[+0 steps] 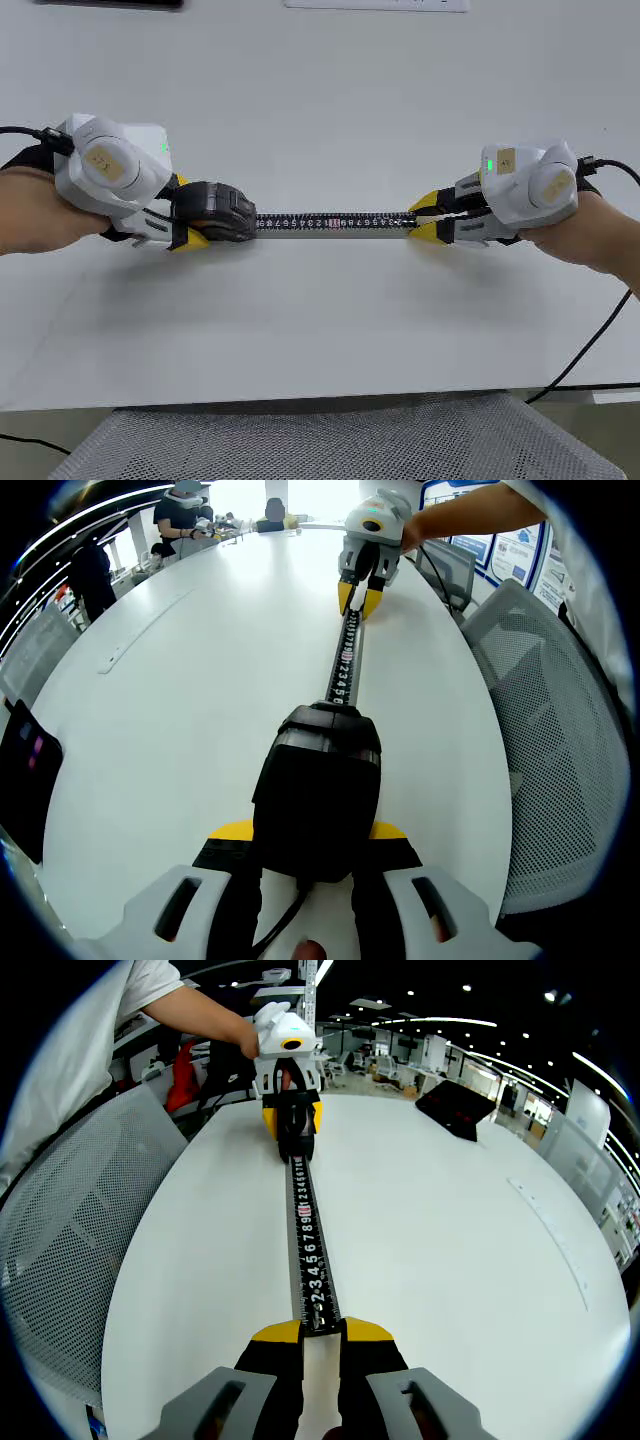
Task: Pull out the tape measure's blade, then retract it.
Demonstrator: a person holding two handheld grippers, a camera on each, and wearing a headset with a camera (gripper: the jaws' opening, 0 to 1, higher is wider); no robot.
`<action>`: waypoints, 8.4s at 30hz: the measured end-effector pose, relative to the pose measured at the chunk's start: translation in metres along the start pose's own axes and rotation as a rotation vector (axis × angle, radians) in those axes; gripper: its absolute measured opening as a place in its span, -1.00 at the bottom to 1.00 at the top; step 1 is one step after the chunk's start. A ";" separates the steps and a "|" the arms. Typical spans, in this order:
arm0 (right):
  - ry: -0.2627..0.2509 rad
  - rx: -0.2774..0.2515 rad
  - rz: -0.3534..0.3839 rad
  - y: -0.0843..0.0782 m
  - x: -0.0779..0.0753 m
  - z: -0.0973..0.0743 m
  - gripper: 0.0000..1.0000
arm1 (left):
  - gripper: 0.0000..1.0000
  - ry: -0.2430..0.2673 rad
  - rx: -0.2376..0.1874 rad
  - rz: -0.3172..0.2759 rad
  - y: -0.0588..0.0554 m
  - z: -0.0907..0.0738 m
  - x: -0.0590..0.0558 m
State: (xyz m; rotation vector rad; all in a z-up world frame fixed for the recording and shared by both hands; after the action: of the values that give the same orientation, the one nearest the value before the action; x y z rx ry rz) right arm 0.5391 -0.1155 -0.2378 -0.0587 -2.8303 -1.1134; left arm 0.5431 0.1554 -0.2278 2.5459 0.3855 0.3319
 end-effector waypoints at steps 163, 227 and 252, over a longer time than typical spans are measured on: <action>-0.375 -0.198 0.329 0.012 0.069 -0.046 0.71 | 0.52 0.349 -0.308 -0.391 -0.002 -0.079 -0.055; -0.396 -0.215 0.427 -0.019 0.114 -0.038 0.98 | 0.82 0.306 -0.281 -0.530 -0.025 -0.072 -0.103; -0.401 -0.213 0.421 -0.016 0.114 -0.039 0.98 | 0.82 0.306 -0.289 -0.546 -0.024 -0.073 -0.102</action>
State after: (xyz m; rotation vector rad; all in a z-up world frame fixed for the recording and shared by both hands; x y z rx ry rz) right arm 0.4275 -0.1537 -0.2078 -0.9422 -2.7902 -1.4118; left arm 0.4209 0.1752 -0.1961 2.0089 1.0390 0.5209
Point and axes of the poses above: the centre of the closed fingertips' face, and the gripper's own axes: z roughly forward along the fingers, x roughly to its left, y roughly out of its top, the point moved 3 cm from there along -z, roughly backward along the fingers, and after that the axes turned 10 degrees about y, right-handed, at the moved point
